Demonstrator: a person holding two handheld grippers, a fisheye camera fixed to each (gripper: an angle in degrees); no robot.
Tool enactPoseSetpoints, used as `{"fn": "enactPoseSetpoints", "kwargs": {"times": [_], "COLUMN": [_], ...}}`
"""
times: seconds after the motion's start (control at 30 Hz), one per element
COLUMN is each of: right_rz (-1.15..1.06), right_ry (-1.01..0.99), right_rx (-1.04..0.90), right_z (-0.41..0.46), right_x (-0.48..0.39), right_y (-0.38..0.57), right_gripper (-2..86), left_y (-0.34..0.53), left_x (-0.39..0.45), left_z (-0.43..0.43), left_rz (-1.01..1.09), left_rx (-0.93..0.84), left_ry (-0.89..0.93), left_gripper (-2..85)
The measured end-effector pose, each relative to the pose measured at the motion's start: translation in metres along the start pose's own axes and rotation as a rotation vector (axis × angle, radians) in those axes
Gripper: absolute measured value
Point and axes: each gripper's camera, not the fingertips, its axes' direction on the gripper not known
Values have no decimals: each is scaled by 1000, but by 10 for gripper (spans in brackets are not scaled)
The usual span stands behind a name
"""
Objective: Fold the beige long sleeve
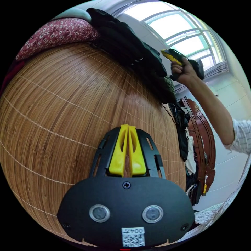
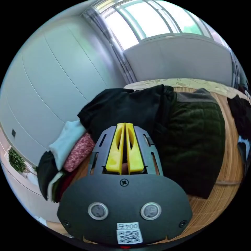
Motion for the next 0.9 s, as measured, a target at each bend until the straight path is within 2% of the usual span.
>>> {"fn": "enactPoseSetpoints", "kwargs": {"times": [0.17, 0.33, 0.43, 0.57, 0.73, 0.9], "right_rz": [74, 263, 341, 352, 345, 245], "right_ry": [-98, 51, 161, 362, 504, 534], "right_rx": [-129, -344, -404, -484, -632, -672], "right_z": [-84, -196, -272, -356, -440, -479], "right_x": [20, 52, 66, 85, 129, 145], "right_y": [114, 287, 367, 439, 516, 553], "right_gripper": [-7, -7, -7, -7, -7, -7], "left_y": [-4, -7, -8, 7, 103, 194], "left_x": [-21, -44, -58, -36, 14, 14], "left_z": [13, 29, 37, 37, 64, 109], "left_rz": [-10, -17, -37, 36, 159, 157], "left_rx": [4, 6, 9, -40, -151, -186], "left_ry": [6, 3, 24, -69, -82, -64], "left_gripper": [4, 3, 2, 1, 2, 1]}}
